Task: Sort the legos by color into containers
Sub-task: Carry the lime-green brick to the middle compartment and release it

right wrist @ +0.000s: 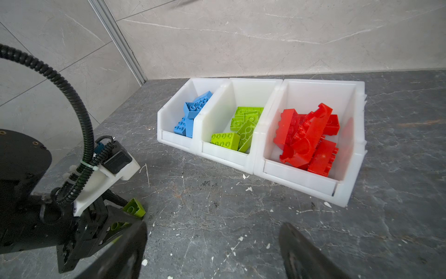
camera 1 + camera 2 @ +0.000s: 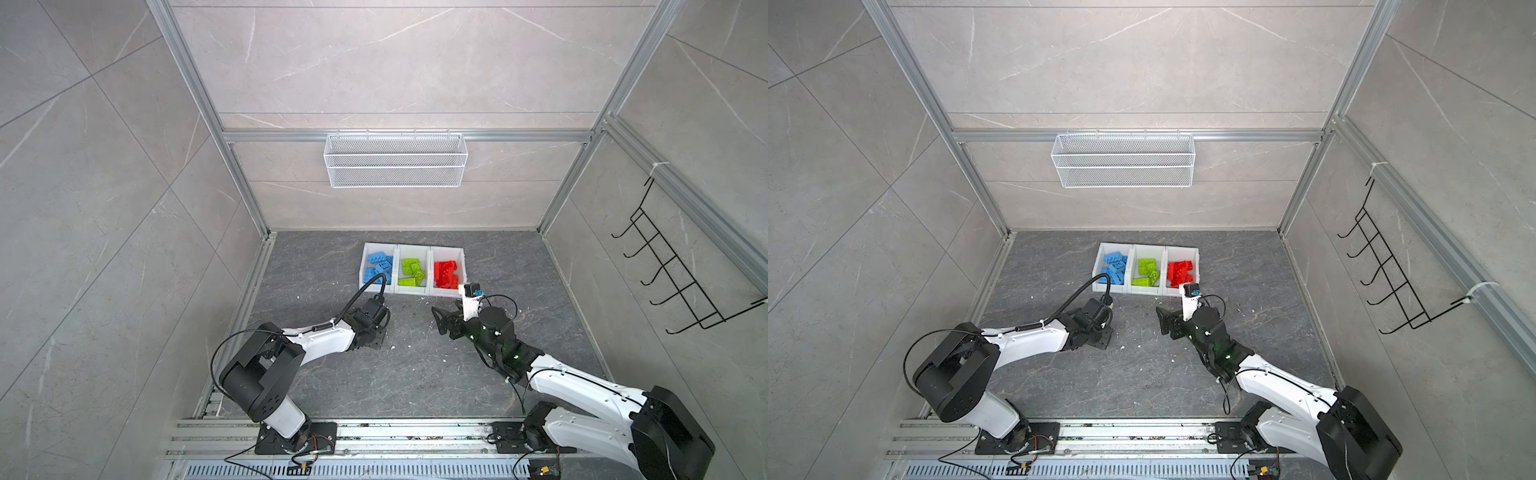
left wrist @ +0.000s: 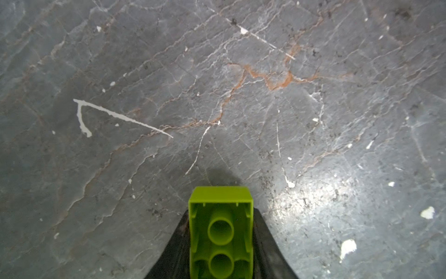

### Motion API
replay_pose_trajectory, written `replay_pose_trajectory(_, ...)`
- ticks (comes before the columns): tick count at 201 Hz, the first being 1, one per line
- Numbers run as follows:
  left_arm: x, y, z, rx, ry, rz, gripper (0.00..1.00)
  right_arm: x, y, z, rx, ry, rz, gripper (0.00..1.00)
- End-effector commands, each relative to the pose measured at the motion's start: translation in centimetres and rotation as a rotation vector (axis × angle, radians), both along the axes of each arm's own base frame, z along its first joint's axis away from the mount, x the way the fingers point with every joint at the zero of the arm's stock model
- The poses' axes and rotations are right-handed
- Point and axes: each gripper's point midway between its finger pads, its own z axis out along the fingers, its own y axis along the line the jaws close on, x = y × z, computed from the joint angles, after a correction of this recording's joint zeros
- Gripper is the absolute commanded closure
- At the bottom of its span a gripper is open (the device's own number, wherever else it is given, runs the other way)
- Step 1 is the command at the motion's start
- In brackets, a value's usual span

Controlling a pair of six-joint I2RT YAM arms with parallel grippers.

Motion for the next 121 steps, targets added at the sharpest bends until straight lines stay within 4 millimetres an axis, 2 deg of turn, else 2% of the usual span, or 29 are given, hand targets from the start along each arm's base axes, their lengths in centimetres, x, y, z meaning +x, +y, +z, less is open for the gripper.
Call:
replay_pose_trajectory(1, 1.0, -0.6, 1.4, -0.004, -0.026, 0.004, 0.74, 0.1, 0.0, 1.5, 0.007, -0.032, -0.007, 0.13)
replay_pose_trajectory(16, 1.3, -1.1, 2.3, -0.02, -0.034, -0.002, 0.75, 0.1, -0.1, 1.6, 0.009, -0.034, -0.008, 0.13)
replay_pose_trajectory(35, 2.4, -2.7, 4.8, -0.07, -0.067, -0.033, 0.75, 0.0, -0.2, 1.8, 0.014, -0.041, -0.012, 0.13)
replay_pose_trajectory(62, 5.0, -5.7, 9.6, -0.148, -0.155, -0.096, 0.77, 0.0, -0.3, 1.9, 0.014, -0.044, -0.016, 0.13)
replay_pose_trajectory(83, 7.7, -8.2, 12.6, -0.172, -0.216, -0.147, 0.77, 0.0, -0.3, 1.8, 0.013, -0.042, -0.016, 0.13)
replay_pose_trajectory(103, 10.4, -10.7, 13.8, -0.17, -0.253, -0.203, 0.78, 0.0, -0.4, 2.0, 0.014, -0.047, -0.018, 0.13)
replay_pose_trajectory(121, 13.2, -12.5, 13.9, -0.159, -0.279, -0.238, 0.79, -0.1, -0.6, 2.2, 0.016, -0.055, -0.024, 0.13)
